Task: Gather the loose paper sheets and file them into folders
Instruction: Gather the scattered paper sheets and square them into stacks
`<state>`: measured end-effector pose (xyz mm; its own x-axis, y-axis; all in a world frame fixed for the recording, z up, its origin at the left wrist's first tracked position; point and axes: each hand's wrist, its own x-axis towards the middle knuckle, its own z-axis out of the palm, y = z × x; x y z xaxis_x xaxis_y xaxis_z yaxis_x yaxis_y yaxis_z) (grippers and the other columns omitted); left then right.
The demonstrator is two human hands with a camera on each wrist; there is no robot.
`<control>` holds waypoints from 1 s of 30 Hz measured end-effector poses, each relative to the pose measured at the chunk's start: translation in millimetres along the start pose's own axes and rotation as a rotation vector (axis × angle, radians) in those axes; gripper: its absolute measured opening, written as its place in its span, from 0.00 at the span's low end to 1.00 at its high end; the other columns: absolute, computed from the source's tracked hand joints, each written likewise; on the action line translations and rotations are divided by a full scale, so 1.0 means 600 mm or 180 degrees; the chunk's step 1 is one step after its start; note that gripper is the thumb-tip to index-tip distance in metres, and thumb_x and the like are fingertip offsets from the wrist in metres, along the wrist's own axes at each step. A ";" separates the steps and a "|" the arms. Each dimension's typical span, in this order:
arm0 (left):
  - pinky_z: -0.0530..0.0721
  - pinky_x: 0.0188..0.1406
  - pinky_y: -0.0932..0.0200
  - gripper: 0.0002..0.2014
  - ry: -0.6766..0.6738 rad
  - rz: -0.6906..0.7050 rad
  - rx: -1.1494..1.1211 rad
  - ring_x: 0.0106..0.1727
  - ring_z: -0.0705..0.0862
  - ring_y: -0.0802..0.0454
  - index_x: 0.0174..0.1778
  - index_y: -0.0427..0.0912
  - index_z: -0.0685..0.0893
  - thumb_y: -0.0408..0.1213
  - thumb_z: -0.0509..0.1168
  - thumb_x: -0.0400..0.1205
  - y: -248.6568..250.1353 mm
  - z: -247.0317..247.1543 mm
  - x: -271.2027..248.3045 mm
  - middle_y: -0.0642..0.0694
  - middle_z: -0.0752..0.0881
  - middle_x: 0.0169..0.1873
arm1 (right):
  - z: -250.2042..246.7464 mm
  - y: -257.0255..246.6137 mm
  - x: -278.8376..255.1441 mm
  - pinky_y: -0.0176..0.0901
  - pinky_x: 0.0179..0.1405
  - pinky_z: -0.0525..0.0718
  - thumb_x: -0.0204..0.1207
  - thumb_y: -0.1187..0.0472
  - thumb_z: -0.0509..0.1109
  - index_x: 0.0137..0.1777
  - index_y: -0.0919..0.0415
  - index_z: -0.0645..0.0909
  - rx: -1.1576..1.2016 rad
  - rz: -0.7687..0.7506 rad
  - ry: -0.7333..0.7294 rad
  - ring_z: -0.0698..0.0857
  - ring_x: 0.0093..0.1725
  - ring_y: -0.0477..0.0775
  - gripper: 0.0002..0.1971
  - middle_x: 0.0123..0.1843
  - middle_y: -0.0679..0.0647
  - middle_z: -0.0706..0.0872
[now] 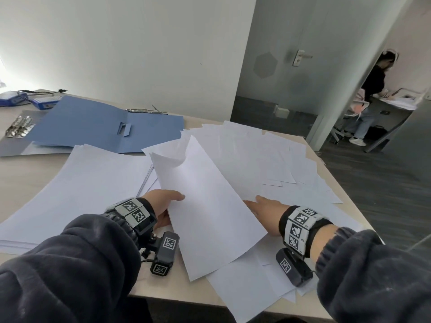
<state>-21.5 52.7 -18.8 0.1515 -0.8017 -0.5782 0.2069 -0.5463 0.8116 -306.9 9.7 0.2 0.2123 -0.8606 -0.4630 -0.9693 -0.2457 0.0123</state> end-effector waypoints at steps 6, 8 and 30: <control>0.87 0.53 0.38 0.08 0.0022 0.0038 0.0159 0.49 0.89 0.32 0.57 0.28 0.81 0.23 0.66 0.82 0.002 -0.003 -0.002 0.30 0.89 0.49 | -0.003 0.004 -0.005 0.61 0.80 0.69 0.72 0.28 0.55 0.86 0.31 0.45 -0.0111 0.0315 -0.0042 0.67 0.83 0.69 0.42 0.90 0.57 0.48; 0.85 0.58 0.33 0.11 0.0018 0.0018 0.0222 0.55 0.88 0.29 0.59 0.27 0.81 0.22 0.65 0.82 0.002 -0.004 -0.003 0.28 0.88 0.54 | -0.008 0.012 -0.002 0.60 0.78 0.71 0.76 0.29 0.56 0.87 0.37 0.48 -0.0131 0.0619 -0.0043 0.70 0.81 0.70 0.41 0.88 0.62 0.53; 0.86 0.55 0.37 0.11 -0.0002 -0.0057 0.0114 0.57 0.87 0.30 0.62 0.27 0.80 0.24 0.63 0.84 0.004 -0.004 0.000 0.28 0.87 0.58 | -0.024 -0.005 -0.029 0.57 0.65 0.80 0.64 0.25 0.56 0.62 0.55 0.69 0.0057 0.0568 0.0197 0.81 0.61 0.62 0.38 0.68 0.54 0.74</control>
<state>-18.6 52.3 -16.9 0.1473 -0.7919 -0.5926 0.1748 -0.5689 0.8036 -305.7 19.1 20.7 0.0434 -0.9157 -0.3995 -0.9942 -0.0792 0.0735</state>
